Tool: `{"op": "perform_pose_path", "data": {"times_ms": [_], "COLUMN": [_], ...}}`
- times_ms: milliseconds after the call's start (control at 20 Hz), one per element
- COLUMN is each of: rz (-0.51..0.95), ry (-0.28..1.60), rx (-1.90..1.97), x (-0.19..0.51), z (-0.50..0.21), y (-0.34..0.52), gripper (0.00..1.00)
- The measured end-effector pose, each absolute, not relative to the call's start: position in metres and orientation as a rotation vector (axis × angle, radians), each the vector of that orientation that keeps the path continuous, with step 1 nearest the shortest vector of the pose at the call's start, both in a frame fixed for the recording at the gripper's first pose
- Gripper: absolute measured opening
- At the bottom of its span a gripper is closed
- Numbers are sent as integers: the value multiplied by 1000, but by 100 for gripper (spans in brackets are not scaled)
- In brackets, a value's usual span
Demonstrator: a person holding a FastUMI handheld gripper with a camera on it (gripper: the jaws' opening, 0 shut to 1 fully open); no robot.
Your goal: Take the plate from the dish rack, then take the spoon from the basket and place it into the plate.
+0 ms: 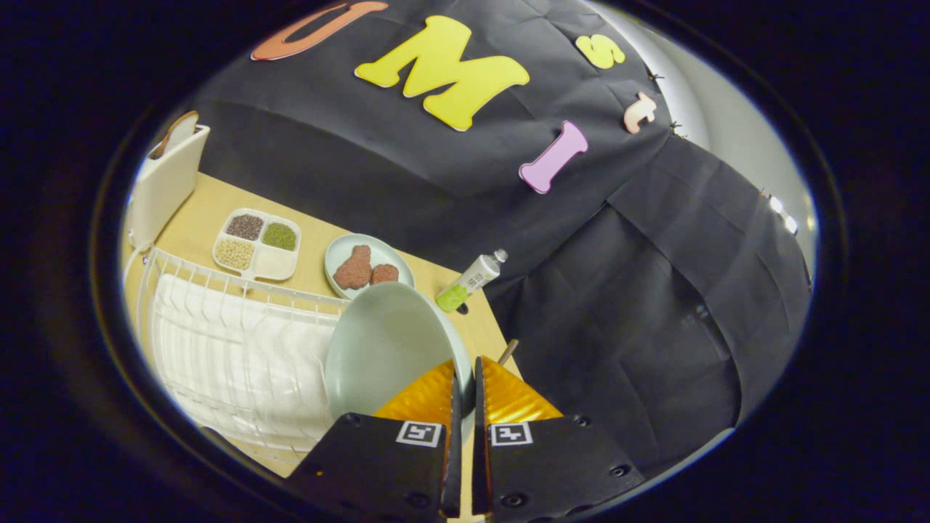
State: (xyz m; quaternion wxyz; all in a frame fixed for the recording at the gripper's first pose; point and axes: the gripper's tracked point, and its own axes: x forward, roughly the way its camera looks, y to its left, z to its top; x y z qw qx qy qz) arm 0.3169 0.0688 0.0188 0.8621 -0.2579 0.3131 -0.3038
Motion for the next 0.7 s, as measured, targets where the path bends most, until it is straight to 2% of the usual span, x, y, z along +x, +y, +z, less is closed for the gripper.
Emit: {"op": "perform_pose_path", "data": {"times_ms": [450,550,700], "rz": [-595,-638,-585], "ry": [605,555,572], "rx": [-573,-613,-555], "x": [289,279,267], "z": [14,23,21], "y": [73,60,66], "gripper": [11,11,11]}}
